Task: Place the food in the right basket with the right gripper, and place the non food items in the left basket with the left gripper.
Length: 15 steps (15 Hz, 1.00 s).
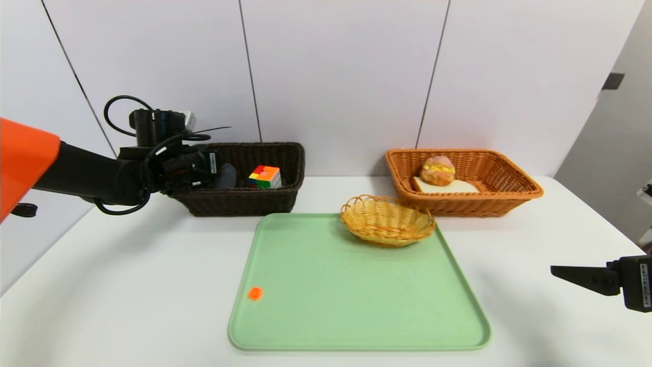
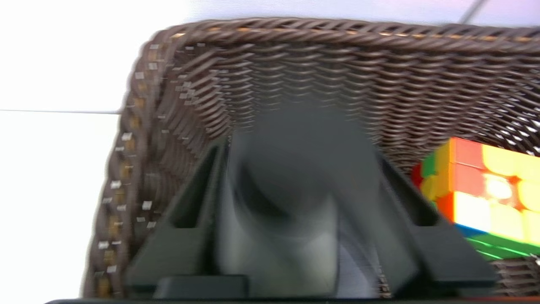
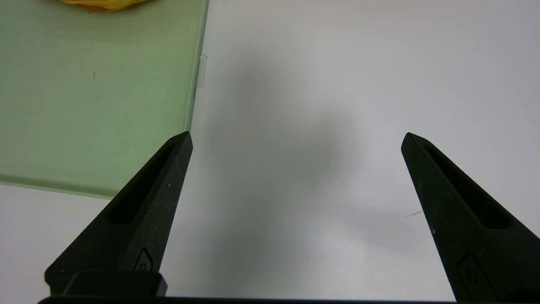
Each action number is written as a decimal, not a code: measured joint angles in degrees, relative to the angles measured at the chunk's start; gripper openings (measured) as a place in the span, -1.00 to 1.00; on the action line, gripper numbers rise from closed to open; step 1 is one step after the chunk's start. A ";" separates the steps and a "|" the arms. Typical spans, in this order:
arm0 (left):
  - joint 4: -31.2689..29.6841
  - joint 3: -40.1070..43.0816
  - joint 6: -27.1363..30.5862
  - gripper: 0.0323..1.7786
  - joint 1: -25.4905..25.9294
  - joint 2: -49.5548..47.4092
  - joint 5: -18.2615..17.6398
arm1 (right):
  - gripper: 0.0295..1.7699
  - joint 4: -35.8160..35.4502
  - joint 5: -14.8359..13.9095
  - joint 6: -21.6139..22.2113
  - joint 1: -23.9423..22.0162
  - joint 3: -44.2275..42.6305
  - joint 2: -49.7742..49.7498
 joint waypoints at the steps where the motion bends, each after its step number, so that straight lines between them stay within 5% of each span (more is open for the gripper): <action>1: 0.05 0.00 0.00 0.30 0.05 -0.07 -0.02 | 0.93 -0.01 0.00 0.02 -0.05 -0.02 -0.02; 10: 5.13 -3.33 4.00 0.72 -0.79 -15.26 0.72 | 0.93 0.18 -0.33 0.09 -0.02 -3.19 -0.23; 12: 12.15 -5.03 4.11 0.77 -0.88 -21.94 1.79 | 0.93 1.05 -0.55 0.04 -0.02 -5.34 -0.56; 15: 31.52 -3.05 3.56 0.81 -1.51 -34.39 7.86 | 0.93 2.12 -0.46 -0.02 -0.02 -6.64 -1.66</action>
